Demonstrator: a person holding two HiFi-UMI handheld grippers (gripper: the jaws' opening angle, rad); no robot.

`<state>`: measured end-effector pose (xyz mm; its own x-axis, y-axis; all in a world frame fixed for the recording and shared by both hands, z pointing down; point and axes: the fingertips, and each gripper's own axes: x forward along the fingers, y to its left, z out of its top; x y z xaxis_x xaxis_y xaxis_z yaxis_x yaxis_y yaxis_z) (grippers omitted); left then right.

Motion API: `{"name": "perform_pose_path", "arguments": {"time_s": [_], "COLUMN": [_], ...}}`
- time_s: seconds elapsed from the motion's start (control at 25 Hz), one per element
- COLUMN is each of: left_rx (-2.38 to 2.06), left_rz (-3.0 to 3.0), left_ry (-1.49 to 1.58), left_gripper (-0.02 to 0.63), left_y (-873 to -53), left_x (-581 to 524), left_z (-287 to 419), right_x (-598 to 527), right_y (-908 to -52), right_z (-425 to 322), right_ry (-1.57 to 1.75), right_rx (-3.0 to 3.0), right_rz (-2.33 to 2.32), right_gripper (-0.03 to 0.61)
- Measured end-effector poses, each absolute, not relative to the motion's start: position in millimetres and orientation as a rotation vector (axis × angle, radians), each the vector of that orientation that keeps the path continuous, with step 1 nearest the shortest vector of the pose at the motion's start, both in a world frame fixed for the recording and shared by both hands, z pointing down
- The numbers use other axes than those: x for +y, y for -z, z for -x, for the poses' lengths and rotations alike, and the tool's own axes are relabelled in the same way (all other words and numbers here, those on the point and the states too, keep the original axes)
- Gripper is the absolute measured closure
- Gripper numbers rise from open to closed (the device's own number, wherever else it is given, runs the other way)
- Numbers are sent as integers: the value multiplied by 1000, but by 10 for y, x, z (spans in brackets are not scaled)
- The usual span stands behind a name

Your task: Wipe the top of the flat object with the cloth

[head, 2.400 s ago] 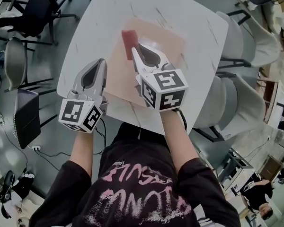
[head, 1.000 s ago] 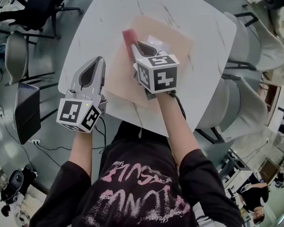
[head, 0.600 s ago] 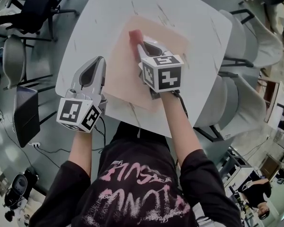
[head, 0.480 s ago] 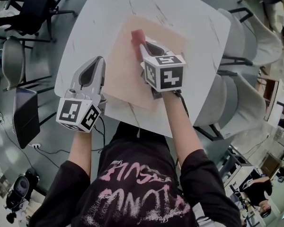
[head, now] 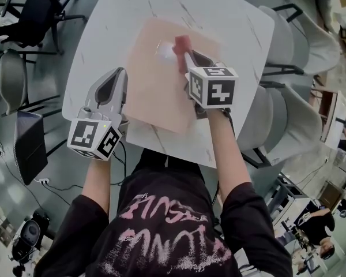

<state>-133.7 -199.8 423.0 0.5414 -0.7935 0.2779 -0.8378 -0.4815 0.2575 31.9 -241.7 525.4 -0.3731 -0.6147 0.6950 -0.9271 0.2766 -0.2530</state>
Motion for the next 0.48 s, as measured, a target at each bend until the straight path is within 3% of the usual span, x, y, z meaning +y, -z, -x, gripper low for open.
{"name": "perform_pose_path", "arguments": {"time_s": [0.48], "left_rx": [-1304], "left_rz": [-2438], "left_ry": [-179], "left_gripper": [614], "left_y": [-4232], "left_x": [-1996], "left_z": [1165], "right_x": [-2350], "right_y": [-5346], "right_z": [-941], "right_ry": [-919], "right_rx": [-1970], "right_rz": [-1508], "right_gripper": [528]}}
